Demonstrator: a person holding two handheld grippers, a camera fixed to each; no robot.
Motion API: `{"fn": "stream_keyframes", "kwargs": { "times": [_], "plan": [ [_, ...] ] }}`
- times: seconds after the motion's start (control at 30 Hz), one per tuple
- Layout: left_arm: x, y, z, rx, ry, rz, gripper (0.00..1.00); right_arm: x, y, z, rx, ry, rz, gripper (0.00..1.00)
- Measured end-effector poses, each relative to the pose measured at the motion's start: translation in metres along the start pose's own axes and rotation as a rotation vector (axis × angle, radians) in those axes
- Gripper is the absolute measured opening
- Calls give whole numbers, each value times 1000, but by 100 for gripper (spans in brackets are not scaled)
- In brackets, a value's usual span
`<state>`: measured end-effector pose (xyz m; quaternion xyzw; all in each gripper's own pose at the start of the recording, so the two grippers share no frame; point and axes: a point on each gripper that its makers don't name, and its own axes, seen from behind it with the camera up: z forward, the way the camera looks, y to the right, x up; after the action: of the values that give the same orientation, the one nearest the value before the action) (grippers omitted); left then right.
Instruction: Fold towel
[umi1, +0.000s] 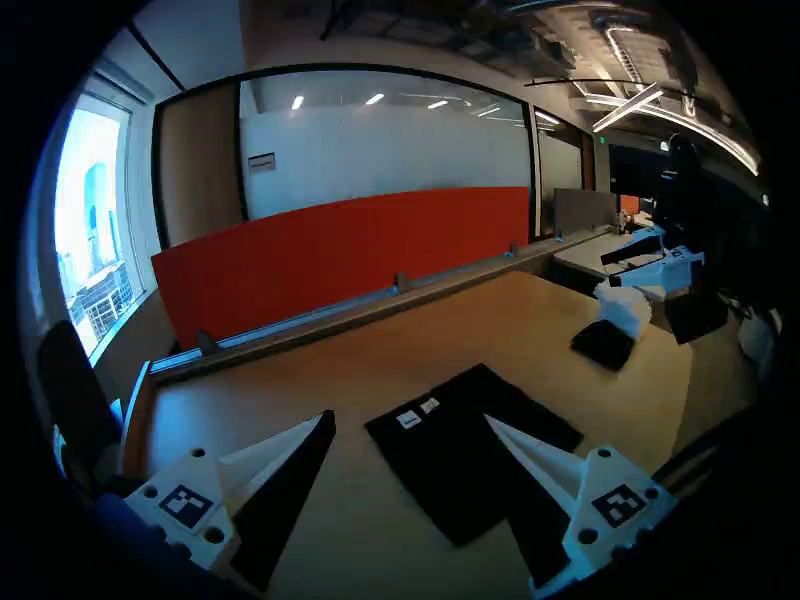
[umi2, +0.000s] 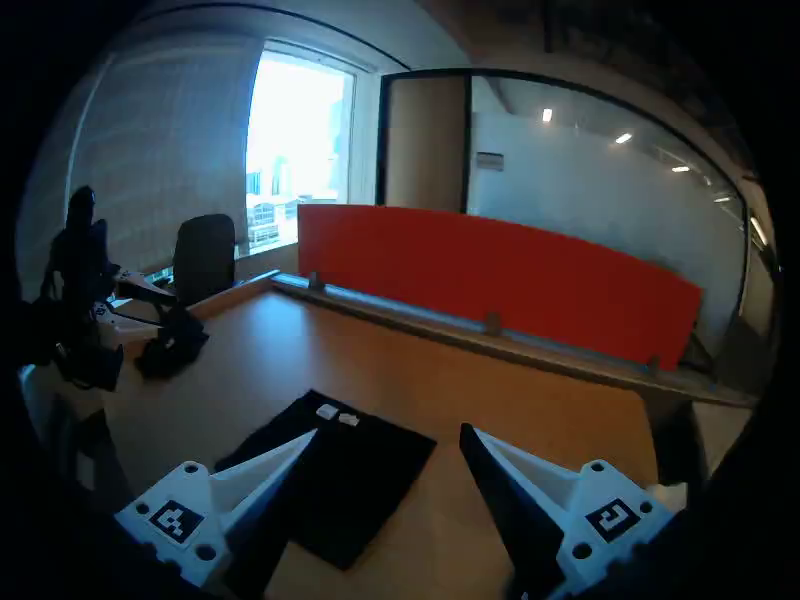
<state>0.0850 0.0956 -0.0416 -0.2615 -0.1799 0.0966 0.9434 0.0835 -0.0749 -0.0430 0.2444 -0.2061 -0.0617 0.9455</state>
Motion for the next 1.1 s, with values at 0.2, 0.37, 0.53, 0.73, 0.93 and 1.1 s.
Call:
{"fn": "stream_keyframes", "kwargs": {
  "times": [0.2,0.37,0.53,0.73,0.93,1.1],
  "plan": [
    [-20,13,1,-57,-71,17,100,-22,-6,0,44,-82,-33,100],
    [-38,24,2,-101,-119,27,100,-35,-13,2,75,-125,-48,100],
    [-48,30,6,-110,-127,36,100,-46,-17,5,90,-140,-49,100],
    [-65,38,12,-116,-136,36,99,-65,-24,12,101,-146,-67,100],
    [-86,46,18,-124,-153,29,99,-90,-33,18,110,-156,-93,100],
    [-103,51,24,-127,-164,25,100,-109,-39,25,113,-165,-90,100]
  ]
}}
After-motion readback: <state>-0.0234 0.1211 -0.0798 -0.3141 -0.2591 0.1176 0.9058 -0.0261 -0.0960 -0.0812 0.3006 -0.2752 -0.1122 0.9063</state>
